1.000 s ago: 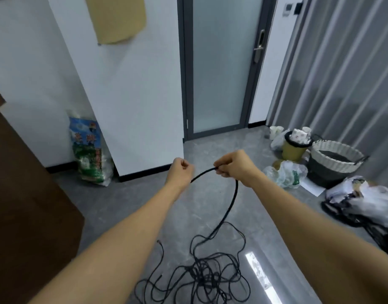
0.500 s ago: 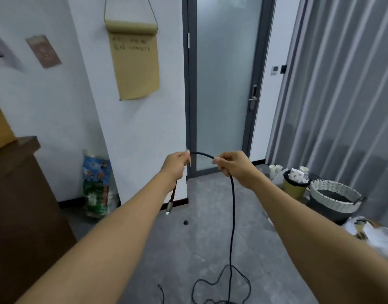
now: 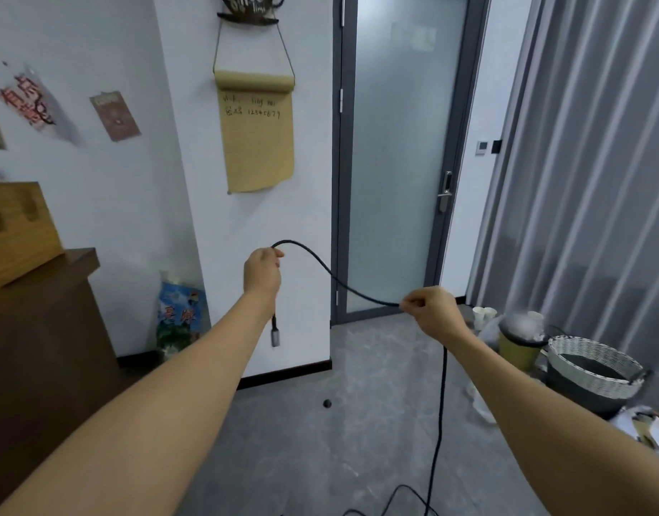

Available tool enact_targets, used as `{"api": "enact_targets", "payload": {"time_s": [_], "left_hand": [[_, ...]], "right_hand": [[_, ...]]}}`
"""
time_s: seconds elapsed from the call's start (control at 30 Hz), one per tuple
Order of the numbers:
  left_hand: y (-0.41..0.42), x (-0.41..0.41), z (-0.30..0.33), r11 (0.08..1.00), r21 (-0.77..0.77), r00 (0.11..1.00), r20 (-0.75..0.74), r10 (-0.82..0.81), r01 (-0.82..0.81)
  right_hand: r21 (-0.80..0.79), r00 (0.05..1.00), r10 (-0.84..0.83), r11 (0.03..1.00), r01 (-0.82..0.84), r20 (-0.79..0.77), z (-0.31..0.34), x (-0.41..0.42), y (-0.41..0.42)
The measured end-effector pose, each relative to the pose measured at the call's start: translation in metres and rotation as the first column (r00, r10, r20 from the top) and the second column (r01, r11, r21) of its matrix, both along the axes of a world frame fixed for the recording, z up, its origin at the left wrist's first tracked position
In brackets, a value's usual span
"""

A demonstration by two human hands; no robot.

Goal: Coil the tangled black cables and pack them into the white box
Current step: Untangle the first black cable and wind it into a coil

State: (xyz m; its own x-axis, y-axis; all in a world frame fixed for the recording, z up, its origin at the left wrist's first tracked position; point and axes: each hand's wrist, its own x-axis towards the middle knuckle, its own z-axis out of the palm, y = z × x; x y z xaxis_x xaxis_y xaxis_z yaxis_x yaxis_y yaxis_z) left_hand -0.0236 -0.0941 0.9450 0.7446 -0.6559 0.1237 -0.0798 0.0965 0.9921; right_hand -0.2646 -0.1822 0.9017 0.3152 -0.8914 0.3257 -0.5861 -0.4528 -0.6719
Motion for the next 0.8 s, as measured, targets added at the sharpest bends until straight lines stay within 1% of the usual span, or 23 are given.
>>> {"api": "enact_targets", "payload": {"time_s": [0.03,0.07,0.1,0.13,0.2,0.27,0.3,0.43,0.5,0.57,0.6,0.7,0.8], "left_hand": [[0.0,-0.006,0.003,0.998,0.016,0.981,0.186,-0.06,0.058],[0.001,-0.013,0.005,0.992,0.033,0.938,0.323,-0.124,0.12],[0.003,-0.021,0.007,0.981,0.057,0.893,0.406,-0.193,0.186],[0.003,-0.028,0.008,0.965,0.082,0.851,0.458,-0.257,0.248],[0.001,-0.039,0.007,0.925,0.151,0.779,0.502,-0.376,0.349],[0.001,-0.046,0.008,0.882,0.203,0.735,0.492,-0.467,0.425],[0.002,-0.049,0.01,0.863,0.212,0.721,0.48,-0.5,0.458],[0.008,-0.057,0.025,0.785,0.194,0.689,0.388,-0.612,0.589],[0.011,-0.055,0.033,0.751,0.234,0.67,0.345,-0.657,0.617],[0.015,-0.053,0.038,0.713,0.296,0.645,0.304,-0.701,0.635],[0.017,-0.051,0.039,0.696,0.321,0.635,0.286,-0.718,0.643],[0.021,-0.047,0.043,0.653,0.359,0.601,0.259,-0.756,0.667],[0.025,-0.044,0.046,0.605,0.329,0.586,0.167,-0.793,0.725]], "right_hand": [[-0.051,0.993,0.013,0.999,-0.019,-0.116,0.006,0.006,0.003],[-0.09,0.976,0.031,0.995,-0.051,-0.217,0.012,0.012,0.008],[-0.114,0.955,0.061,0.989,-0.097,-0.29,0.019,0.018,0.013],[-0.127,0.937,0.103,0.98,-0.153,-0.333,0.028,0.024,0.018],[-0.15,0.9,0.186,0.953,-0.263,-0.395,0.048,0.035,0.029],[-0.176,0.873,0.247,0.922,-0.345,-0.42,0.068,0.041,0.038],[-0.181,0.876,0.272,0.913,-0.366,-0.398,0.077,0.042,0.041],[-0.205,0.902,0.318,0.9,-0.384,-0.293,0.096,0.04,0.045],[-0.212,0.922,0.325,0.905,-0.368,-0.212,0.099,0.039,0.047],[-0.185,0.93,0.348,0.912,-0.366,-0.12,0.099,0.039,0.047],[-0.169,0.925,0.365,0.91,-0.379,-0.106,0.098,0.039,0.046],[-0.105,0.886,0.432,0.886,-0.452,-0.17,0.097,0.038,0.043],[-0.063,0.853,0.49,0.86,-0.507,-0.183,0.095,0.04,0.044]]}}
